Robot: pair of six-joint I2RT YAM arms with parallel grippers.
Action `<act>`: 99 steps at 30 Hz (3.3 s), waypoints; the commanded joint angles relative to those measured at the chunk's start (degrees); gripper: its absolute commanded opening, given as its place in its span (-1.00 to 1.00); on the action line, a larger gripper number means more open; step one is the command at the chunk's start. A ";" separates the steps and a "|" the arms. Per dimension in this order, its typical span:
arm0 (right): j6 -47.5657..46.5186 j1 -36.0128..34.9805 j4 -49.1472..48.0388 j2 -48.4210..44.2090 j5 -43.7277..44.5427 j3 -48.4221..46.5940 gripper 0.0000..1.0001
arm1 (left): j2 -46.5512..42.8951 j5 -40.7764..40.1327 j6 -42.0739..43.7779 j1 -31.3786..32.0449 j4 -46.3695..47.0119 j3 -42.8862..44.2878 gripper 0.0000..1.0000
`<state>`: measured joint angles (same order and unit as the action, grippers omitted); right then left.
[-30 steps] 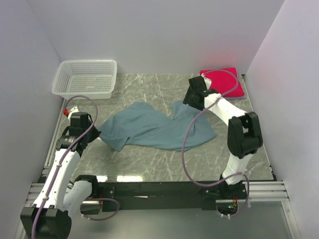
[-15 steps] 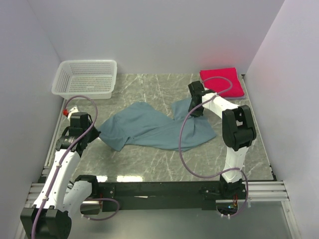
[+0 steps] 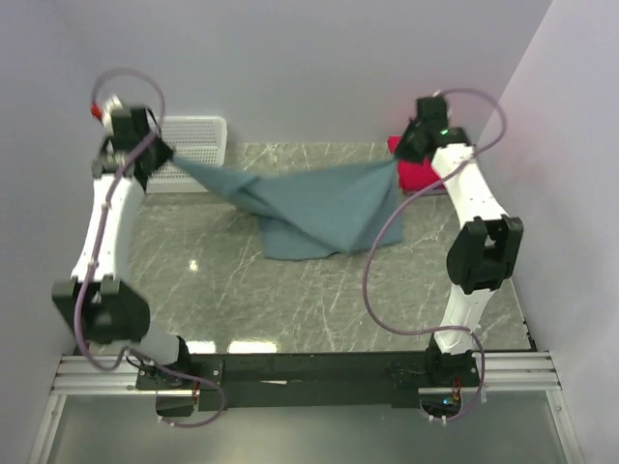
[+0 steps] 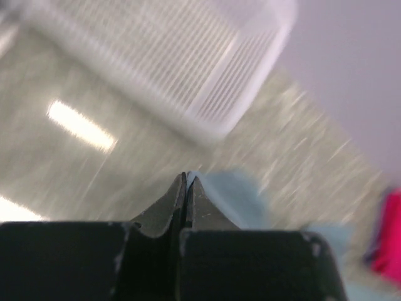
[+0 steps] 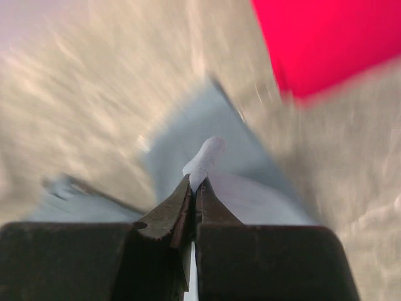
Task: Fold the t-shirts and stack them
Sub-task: Flatten the tshirt out
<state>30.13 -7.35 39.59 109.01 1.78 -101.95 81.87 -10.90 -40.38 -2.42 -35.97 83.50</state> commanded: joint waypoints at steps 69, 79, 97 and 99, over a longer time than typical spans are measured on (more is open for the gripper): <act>6.61 -7.93 -17.53 -35.38 -2.75 55.91 0.24 | -39.77 -8.27 -6.73 1.01 -11.58 -33.67 -0.99; 6.60 -8.12 -13.41 -14.18 -1.87 47.72 0.24 | -39.50 -8.00 -7.87 0.92 -11.76 -33.85 -0.99; 9.42 11.14 -8.13 -25.86 6.37 48.52 0.32 | -43.98 6.40 -13.93 1.01 -18.26 -39.29 -0.98; 8.99 7.63 -7.69 -27.61 8.06 47.81 0.32 | -45.03 7.90 -14.37 1.10 -19.22 -39.91 -0.97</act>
<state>39.66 3.92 30.48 85.78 4.84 -50.37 38.52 -7.05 -52.73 -1.52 -53.30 44.29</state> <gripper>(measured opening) 0.656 0.022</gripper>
